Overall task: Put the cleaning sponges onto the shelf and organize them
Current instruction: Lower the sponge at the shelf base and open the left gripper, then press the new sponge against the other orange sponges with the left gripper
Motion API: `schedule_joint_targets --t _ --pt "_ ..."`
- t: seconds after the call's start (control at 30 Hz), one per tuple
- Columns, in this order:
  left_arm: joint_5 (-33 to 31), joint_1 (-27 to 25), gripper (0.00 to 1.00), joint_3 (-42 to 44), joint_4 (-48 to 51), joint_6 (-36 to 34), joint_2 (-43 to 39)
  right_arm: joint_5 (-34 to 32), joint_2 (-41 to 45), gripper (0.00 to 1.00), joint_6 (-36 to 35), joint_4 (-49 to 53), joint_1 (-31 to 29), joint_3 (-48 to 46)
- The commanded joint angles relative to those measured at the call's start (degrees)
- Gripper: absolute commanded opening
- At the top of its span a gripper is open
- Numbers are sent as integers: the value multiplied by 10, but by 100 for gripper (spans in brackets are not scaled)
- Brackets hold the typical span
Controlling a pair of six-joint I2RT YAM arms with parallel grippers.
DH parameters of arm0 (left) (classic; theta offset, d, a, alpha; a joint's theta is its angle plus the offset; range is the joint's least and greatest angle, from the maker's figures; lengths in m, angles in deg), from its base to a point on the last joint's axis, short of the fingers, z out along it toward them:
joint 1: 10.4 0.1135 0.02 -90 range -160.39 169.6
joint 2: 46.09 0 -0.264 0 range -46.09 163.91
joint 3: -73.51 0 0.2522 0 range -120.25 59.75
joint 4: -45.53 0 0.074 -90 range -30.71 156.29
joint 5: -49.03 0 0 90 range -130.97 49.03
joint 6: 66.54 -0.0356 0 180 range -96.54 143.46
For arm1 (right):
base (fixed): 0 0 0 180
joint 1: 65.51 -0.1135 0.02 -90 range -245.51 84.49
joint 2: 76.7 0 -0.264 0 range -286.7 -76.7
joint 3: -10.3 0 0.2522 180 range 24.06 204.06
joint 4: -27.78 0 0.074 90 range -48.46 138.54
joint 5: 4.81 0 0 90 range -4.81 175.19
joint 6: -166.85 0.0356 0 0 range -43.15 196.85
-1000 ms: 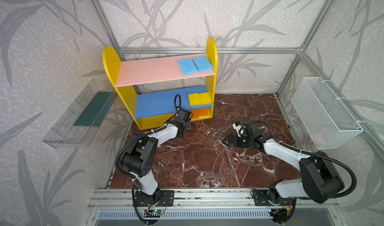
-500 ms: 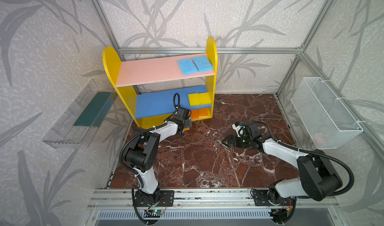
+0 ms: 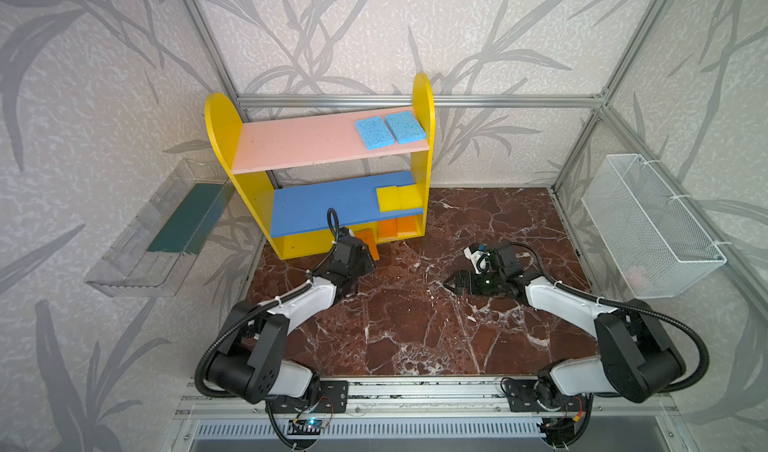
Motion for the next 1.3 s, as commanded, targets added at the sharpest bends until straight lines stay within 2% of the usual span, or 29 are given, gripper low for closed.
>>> schedule_joint_targets --t 0.0,0.23,0.5,1.27 --pt "20 -1 0 62 -122 82 -23 10 15 99 1 -10 2 -8" --pt "40 1 0 104 -227 154 26 15 19 99 3 -12 2 -11" --pt "19 2 0 100 -296 181 103 4 33 99 -5 1 2 -12" --pt "3 40 0 56 -366 202 227 -4 7 99 -6 -2 2 -6"
